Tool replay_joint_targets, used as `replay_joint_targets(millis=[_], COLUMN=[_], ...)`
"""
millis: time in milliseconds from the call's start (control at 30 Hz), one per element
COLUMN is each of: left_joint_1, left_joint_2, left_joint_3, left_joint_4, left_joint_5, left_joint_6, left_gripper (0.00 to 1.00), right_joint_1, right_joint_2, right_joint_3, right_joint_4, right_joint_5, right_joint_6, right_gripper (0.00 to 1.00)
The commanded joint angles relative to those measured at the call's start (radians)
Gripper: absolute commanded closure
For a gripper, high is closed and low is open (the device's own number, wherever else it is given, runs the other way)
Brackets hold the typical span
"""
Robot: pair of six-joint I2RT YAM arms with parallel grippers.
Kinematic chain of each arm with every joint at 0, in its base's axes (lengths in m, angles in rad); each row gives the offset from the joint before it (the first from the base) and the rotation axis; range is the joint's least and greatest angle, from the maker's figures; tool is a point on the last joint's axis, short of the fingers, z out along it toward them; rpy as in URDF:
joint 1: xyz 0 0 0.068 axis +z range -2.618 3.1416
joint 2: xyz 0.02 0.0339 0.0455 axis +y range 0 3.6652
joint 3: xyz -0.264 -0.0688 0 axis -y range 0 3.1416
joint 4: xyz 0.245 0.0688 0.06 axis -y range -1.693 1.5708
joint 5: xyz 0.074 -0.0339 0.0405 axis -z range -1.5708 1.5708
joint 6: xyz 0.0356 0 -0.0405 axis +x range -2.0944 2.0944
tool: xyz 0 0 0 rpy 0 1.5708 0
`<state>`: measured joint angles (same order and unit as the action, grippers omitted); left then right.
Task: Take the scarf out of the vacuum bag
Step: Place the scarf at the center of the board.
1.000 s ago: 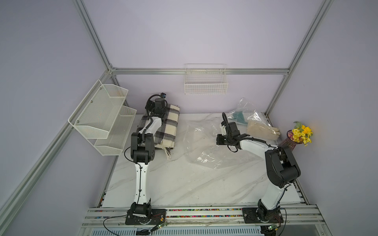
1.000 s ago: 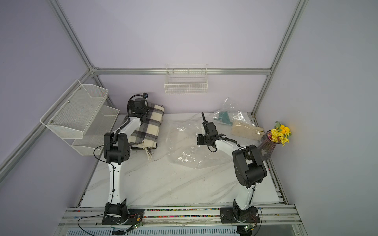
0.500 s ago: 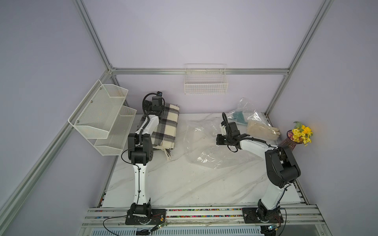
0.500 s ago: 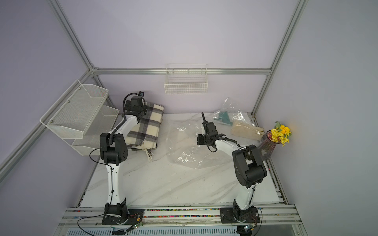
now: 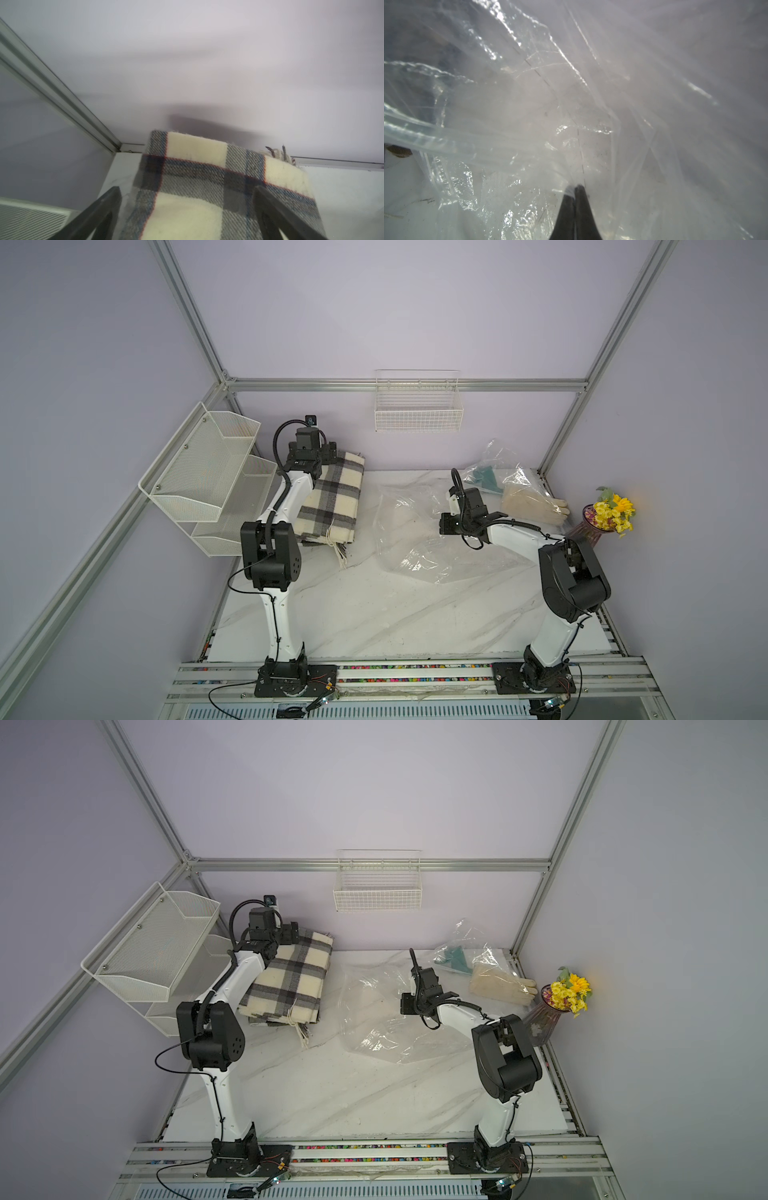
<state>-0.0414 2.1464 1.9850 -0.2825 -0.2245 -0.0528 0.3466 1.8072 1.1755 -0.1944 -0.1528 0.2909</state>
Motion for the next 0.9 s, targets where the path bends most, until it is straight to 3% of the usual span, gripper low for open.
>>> replay_joint_targets(millis=[0, 133, 200, 367, 433, 500, 567, 667, 767, 867], left_joint_1=[0.021, 0.025, 0.026, 0.030, 0.031, 0.031, 0.031, 0.031, 0.031, 0.030], left_joint_2=[0.154, 0.237, 0.227, 0.143, 0.109, 0.062, 0.011, -0.070, -0.162, -0.275], left_joint_3=[0.120, 0.185, 0.150, 0.027, 0.001, -0.030, -0.064, -0.118, -0.179, -0.278], left_joint_4=[-0.128, -0.196, -0.182, -0.106, -0.097, -0.084, -0.070, -0.060, -0.072, -0.056], left_joint_5=[0.092, 0.100, 0.095, 0.082, 0.083, 0.092, 0.108, 0.139, 0.162, 0.268], left_joint_6=[-0.093, -0.098, -0.099, -0.105, -0.108, -0.119, -0.137, -0.187, -0.234, -0.278], left_gripper=[0.00, 0.00, 0.00, 0.00, 0.00, 0.00, 0.00, 0.00, 0.00, 0.00], right_joint_1=[-0.003, -0.002, 0.002, 0.067, 0.116, 0.172, 0.220, 0.268, 0.276, 0.275], right_joint_2=[-0.002, -0.006, -0.008, -0.026, -0.032, -0.044, -0.060, -0.081, -0.142, -0.249], right_joint_3=[-0.001, 0.003, 0.016, 0.059, 0.093, 0.131, 0.164, 0.218, 0.193, 0.112], right_joint_4=[0.015, 0.032, 0.039, 0.058, 0.050, 0.039, 0.016, -0.041, -0.031, 0.024], right_joint_5=[-0.020, -0.064, -0.101, -0.236, -0.310, -0.406, -0.447, -0.530, -0.469, -0.278], right_joint_6=[-0.006, -0.015, -0.019, -0.049, -0.074, -0.098, -0.121, -0.151, -0.144, -0.147], right_gripper=[1.00, 1.00, 1.00, 0.88, 0.72, 0.42, 0.25, 0.06, 0.03, 0.03])
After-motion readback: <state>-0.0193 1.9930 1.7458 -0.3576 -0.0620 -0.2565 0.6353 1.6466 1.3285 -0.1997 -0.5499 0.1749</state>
